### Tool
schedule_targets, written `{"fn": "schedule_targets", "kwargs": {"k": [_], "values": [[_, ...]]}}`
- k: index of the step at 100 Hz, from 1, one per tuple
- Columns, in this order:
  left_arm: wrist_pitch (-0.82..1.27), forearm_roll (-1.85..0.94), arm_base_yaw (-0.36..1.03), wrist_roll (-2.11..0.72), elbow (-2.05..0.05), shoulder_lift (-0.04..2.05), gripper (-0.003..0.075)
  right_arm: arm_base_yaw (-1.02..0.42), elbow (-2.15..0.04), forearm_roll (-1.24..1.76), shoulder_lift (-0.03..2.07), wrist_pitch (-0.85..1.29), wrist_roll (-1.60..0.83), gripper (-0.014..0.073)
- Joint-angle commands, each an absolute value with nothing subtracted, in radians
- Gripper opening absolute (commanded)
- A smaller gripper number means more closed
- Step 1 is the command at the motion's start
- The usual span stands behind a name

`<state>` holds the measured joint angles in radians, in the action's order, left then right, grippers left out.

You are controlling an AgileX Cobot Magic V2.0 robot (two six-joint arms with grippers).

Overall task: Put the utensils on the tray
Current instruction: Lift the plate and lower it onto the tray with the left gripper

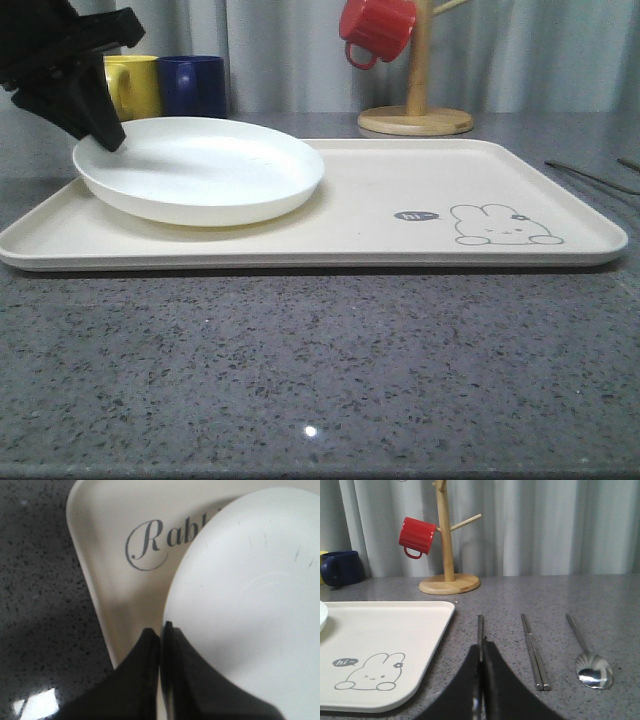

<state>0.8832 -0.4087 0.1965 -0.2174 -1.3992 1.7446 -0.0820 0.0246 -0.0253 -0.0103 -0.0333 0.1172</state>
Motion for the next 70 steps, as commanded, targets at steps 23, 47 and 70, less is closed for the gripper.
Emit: {"fn": "schedule_targets", "kwargs": {"k": [23, 47, 70], "values": [[0.821, -0.449, 0.206, -0.219, -1.434, 1.717, -0.0019, -0.075, 0.027, -0.022, -0.029, -0.117, 0.109, -0.0069], [0.836, -0.449, 0.206, -0.219, -1.434, 1.717, 0.0072, -0.075, 0.027, -0.022, -0.029, -0.117, 0.109, -0.0069], [0.847, -0.449, 0.206, -0.219, -1.434, 1.717, 0.0309, -0.075, 0.027, -0.022, -0.029, -0.117, 0.109, -0.0069]]}}
